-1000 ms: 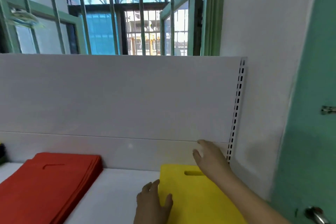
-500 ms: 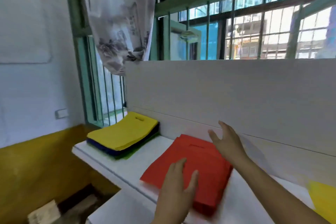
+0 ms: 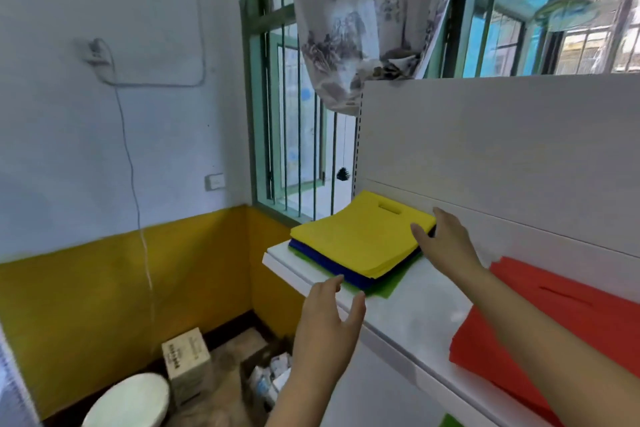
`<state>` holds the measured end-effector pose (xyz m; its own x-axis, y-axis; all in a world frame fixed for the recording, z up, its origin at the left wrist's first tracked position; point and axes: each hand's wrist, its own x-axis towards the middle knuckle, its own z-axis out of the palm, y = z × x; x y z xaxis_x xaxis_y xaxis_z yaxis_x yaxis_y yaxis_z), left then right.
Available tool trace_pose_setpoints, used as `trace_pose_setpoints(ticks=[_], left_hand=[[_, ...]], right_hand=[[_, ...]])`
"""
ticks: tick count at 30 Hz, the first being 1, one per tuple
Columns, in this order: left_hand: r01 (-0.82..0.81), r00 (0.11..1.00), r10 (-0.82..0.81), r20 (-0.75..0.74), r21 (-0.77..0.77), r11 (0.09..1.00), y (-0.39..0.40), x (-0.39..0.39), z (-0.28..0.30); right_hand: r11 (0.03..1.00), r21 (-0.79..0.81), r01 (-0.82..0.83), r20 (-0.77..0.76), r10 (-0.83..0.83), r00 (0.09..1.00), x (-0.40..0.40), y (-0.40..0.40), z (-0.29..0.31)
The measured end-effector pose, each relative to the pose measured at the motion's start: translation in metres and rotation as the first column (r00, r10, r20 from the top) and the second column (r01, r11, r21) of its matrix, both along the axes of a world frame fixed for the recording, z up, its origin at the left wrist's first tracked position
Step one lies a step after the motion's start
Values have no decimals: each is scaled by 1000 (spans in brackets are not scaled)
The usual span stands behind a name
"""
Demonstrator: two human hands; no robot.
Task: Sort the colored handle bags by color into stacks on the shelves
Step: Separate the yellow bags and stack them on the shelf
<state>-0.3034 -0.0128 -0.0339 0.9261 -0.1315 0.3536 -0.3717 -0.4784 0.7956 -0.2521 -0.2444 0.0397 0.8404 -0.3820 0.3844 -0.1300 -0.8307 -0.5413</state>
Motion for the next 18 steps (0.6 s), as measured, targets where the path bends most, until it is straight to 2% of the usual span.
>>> trace_pose_setpoints(ticks=[6,10,14,16,18], left_hand=[[-40,998,35,49,91,995,5,106,-1],[-70,996,58,72,184,980,5,177,5],[-166,980,119,162,315,935,6,242,1],[-138,989,103,109,388,911,2,266,-8],[-56,998,57,11,466,883,-3,279,-18]], right_hand=[[991,-83,100,-146,-112,983,100,-13,-18],[969,-170,182,-330,-230,916,161,-29,-21],[932,-268,246,-419,-342,841,196,-31,-29],[890,-387,241,-461,-414,785,201,-29,-47],[833,-507,221,-439,-470,766,200,-29,-59]])
